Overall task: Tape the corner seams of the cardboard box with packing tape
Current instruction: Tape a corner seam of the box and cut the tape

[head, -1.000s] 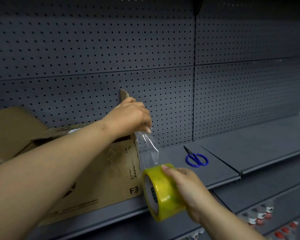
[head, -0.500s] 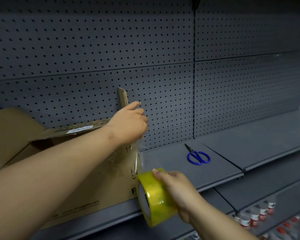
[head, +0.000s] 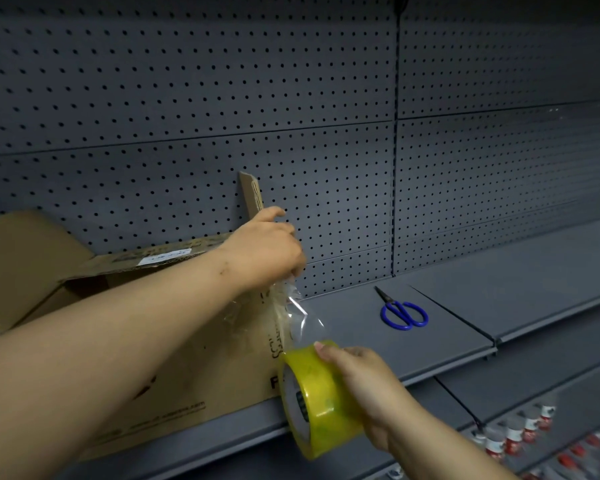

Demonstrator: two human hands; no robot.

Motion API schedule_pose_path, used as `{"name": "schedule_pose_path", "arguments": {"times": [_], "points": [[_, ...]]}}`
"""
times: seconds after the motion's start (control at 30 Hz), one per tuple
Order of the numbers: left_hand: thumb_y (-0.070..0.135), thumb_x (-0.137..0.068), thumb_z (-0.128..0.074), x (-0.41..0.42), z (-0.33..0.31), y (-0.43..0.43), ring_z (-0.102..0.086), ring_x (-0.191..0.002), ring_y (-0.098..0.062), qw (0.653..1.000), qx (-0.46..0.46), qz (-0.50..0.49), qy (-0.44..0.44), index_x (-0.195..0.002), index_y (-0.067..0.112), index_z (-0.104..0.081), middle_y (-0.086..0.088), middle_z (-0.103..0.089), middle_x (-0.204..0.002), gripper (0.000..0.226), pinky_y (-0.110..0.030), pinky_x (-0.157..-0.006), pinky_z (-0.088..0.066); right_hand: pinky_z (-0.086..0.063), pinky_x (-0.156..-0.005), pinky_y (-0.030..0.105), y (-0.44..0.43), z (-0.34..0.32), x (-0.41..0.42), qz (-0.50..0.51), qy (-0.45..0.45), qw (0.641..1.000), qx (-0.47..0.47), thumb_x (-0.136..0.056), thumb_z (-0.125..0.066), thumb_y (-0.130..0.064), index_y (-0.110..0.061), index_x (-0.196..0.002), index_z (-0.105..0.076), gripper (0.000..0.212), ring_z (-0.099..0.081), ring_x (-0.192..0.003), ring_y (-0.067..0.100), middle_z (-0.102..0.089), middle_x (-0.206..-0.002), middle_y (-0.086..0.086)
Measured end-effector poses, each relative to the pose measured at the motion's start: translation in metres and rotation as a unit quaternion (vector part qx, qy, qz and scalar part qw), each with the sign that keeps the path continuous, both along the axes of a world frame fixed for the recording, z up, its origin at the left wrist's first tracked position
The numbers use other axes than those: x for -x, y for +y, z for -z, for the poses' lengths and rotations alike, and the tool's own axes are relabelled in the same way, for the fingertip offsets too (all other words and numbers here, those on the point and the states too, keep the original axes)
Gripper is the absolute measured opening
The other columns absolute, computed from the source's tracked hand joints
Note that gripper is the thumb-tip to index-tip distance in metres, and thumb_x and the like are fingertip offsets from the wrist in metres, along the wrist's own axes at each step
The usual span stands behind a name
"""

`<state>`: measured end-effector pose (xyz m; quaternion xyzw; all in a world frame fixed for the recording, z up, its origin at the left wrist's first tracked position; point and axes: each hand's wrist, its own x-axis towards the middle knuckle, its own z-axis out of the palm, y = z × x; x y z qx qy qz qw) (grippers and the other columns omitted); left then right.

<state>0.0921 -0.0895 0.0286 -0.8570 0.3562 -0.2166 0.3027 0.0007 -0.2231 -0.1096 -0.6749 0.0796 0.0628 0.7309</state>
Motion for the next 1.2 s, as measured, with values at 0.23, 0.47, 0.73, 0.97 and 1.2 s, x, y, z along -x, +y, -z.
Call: {"name": "schedule_pose_path", "arguments": {"times": [0.23,0.47,0.73,0.97,1.2], "points": [[0.052,-0.091,-0.042,0.000,-0.004,0.007,-0.048,-0.115,-0.011,0.998,-0.051,0.020,-0.014,-0.099,0.031,-0.064,0.013,-0.065,-0.105,0.032,-0.037,-0.112,-0.009,-0.037,-0.069,0.031,-0.001,0.000,0.000,0.008,0.005,1.000,0.008,-0.081,-0.063,-0.040,-0.013,-0.082,-0.054,0.029,-0.051,-0.073,0.023,-0.048,-0.077,0.012],[0.041,-0.094,-0.043,0.003,0.000,0.006,-0.044,-0.108,-0.015,0.997,0.000,0.057,-0.047,-0.111,0.037,-0.061,0.014,-0.053,-0.114,0.025,-0.033,-0.109,-0.013,-0.038,-0.068,0.031,-0.002,0.002,0.000,0.006,0.017,1.000,-0.003,-0.082,-0.064,-0.039,-0.013,-0.083,-0.054,0.028,-0.052,-0.073,0.024,-0.050,-0.078,0.012],[0.024,-0.091,-0.055,0.003,0.001,0.012,-0.050,-0.101,-0.011,0.992,0.057,0.112,0.002,-0.098,0.035,-0.063,0.016,-0.060,-0.100,0.015,-0.030,-0.105,-0.007,-0.041,-0.069,0.030,-0.003,-0.005,-0.001,0.002,0.011,1.000,-0.011,-0.082,-0.064,-0.036,-0.012,-0.082,-0.056,0.026,-0.055,-0.072,0.025,-0.054,-0.077,0.012],[0.058,-0.090,-0.020,-0.002,0.002,0.026,-0.062,-0.092,-0.010,0.989,-0.024,0.146,-0.030,-0.078,0.032,-0.068,0.017,-0.067,-0.081,0.056,-0.032,-0.104,-0.016,-0.039,-0.066,0.029,-0.001,-0.003,-0.001,0.005,0.020,1.000,-0.013,-0.082,-0.064,-0.036,-0.014,-0.077,-0.050,0.027,-0.051,-0.066,0.023,-0.048,-0.071,0.010],[0.050,-0.085,-0.051,-0.008,0.008,0.034,-0.062,-0.093,-0.009,0.983,-0.073,0.167,-0.037,-0.080,0.036,-0.067,0.017,-0.065,-0.082,0.022,-0.037,-0.111,-0.008,-0.040,-0.067,0.031,0.000,0.001,-0.003,0.003,0.019,1.000,-0.017,-0.080,-0.065,-0.037,-0.012,-0.081,-0.055,0.027,-0.052,-0.069,0.025,-0.049,-0.075,0.014]]}}
